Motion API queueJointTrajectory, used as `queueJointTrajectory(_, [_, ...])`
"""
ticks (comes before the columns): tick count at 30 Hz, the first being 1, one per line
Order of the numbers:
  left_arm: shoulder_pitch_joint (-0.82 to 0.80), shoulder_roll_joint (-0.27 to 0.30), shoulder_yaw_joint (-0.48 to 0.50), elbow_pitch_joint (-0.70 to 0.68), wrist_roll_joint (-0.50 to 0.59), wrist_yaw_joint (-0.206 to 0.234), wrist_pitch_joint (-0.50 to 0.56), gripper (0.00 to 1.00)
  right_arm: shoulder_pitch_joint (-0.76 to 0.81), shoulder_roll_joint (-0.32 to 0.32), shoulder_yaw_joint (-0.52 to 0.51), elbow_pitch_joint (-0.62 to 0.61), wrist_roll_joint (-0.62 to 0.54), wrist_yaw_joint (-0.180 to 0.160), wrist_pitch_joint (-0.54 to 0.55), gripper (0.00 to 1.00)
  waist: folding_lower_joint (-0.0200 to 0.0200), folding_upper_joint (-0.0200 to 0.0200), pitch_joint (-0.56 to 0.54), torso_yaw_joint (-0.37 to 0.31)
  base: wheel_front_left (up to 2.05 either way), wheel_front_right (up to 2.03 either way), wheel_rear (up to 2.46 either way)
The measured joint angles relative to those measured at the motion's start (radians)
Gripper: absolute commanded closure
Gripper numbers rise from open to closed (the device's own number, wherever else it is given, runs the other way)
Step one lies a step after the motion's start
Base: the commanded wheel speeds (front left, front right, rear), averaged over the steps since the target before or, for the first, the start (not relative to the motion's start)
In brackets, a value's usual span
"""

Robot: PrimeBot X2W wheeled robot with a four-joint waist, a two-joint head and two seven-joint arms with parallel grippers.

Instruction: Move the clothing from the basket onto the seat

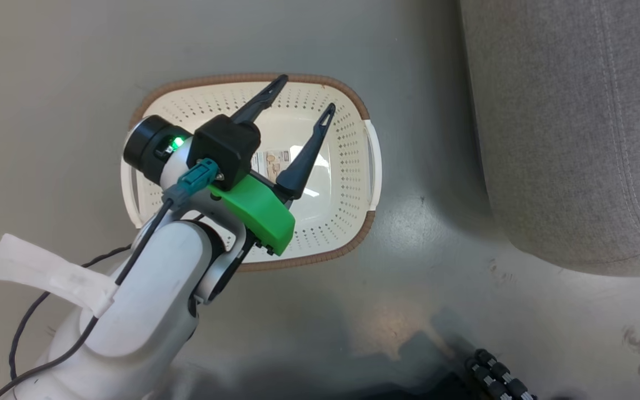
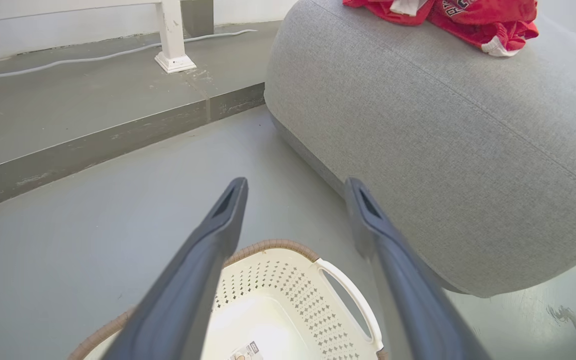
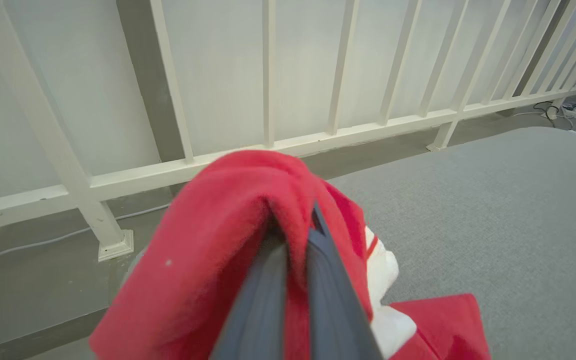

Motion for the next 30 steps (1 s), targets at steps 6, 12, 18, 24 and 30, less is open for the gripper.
queueJointTrajectory(6, [-0.001,0.010,0.002,0.000,0.000,0.000,0.000,0.00,0.028,0.016,0.002,0.078,0.000,-0.007,-0.010,1.00,0.0000,0.0000,0.014,-0.022,0.00,0.00,0.00])
queueJointTrajectory(12, [-0.001,0.014,0.002,0.000,0.000,-0.001,0.000,0.00,0.052,0.026,0.007,0.136,0.000,-0.008,-0.010,1.00,-0.0001,0.0000,0.009,-0.043,0.00,0.00,0.00])
queueJointTrajectory(18, [-0.001,0.015,0.002,0.005,-0.001,-0.002,0.000,0.00,0.052,0.042,0.013,0.158,0.000,-0.007,-0.032,0.00,-0.0001,0.0000,-0.004,-0.058,0.00,0.00,0.00])
queueJointTrajectory(24, [-0.001,0.027,0.019,0.016,-0.002,-0.001,0.000,0.00,0.057,0.078,0.041,0.176,0.000,0.023,-0.059,0.00,-0.0001,0.0000,-0.017,-0.082,0.00,0.00,0.00])
queueJointTrajectory(30, [-0.001,0.037,0.035,0.026,-0.009,-0.001,-0.007,0.00,0.085,0.103,0.069,0.184,0.000,0.070,-0.119,0.00,-0.0001,0.0000,-0.035,-0.116,0.00,0.00,0.00])
